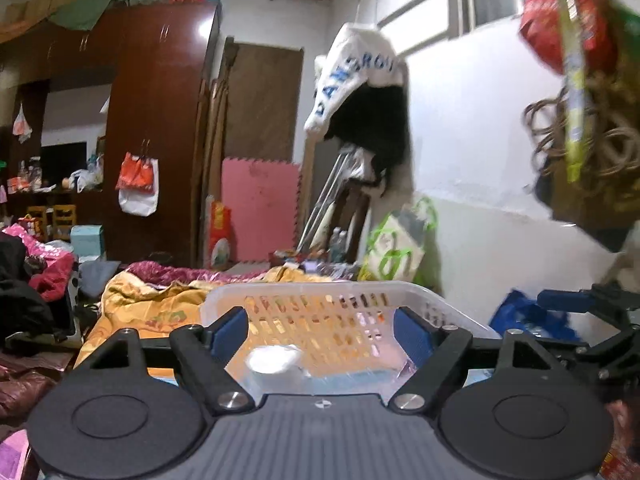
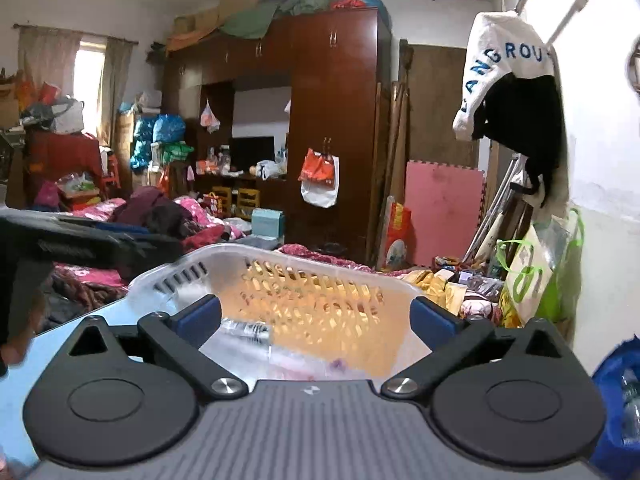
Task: Organize objects
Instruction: 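Grasp the blue box with left gripper while right gripper grasps a purple-wrapped packet, then carry both items over the white basket and open both grippers, then grasp a clear bag of small parts with left gripper while right gripper grasps a white packet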
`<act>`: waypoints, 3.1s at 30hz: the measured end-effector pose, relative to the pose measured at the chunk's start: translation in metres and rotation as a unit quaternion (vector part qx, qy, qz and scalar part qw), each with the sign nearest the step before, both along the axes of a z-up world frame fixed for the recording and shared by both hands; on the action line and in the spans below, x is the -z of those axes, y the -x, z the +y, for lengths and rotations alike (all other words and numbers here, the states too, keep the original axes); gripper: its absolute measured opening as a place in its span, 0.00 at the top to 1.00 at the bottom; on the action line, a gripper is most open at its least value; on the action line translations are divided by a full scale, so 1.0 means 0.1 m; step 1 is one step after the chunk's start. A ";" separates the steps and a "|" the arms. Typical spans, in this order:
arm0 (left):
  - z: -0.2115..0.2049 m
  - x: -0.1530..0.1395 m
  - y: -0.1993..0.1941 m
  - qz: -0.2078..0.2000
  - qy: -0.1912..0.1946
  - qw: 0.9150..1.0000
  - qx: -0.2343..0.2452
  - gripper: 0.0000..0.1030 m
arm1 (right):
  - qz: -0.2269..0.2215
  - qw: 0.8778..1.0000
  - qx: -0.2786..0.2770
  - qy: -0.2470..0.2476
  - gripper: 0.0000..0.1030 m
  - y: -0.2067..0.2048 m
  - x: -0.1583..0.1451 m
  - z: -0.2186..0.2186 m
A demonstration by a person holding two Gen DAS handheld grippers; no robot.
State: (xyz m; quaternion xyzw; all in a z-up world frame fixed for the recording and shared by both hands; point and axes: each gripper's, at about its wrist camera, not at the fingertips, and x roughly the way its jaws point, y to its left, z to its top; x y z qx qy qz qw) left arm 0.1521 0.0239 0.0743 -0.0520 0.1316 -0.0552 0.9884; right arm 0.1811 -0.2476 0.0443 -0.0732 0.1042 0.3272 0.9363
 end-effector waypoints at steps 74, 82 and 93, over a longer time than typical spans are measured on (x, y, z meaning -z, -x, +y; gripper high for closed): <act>0.01 -0.16 -0.30 0.003 0.044 0.999 0.006 0.59 | 0.014 0.999 -0.006 -0.046 0.68 -0.30 -0.16 0.12; 0.02 0.02 -0.86 0.061 0.032 0.997 -0.038 0.17 | 0.032 0.999 0.011 0.000 0.41 -0.55 -0.02 0.38; 0.17 0.40 0.58 -0.024 -0.006 0.999 -0.023 0.18 | 0.041 0.999 0.023 0.011 0.31 0.25 0.53 -0.52</act>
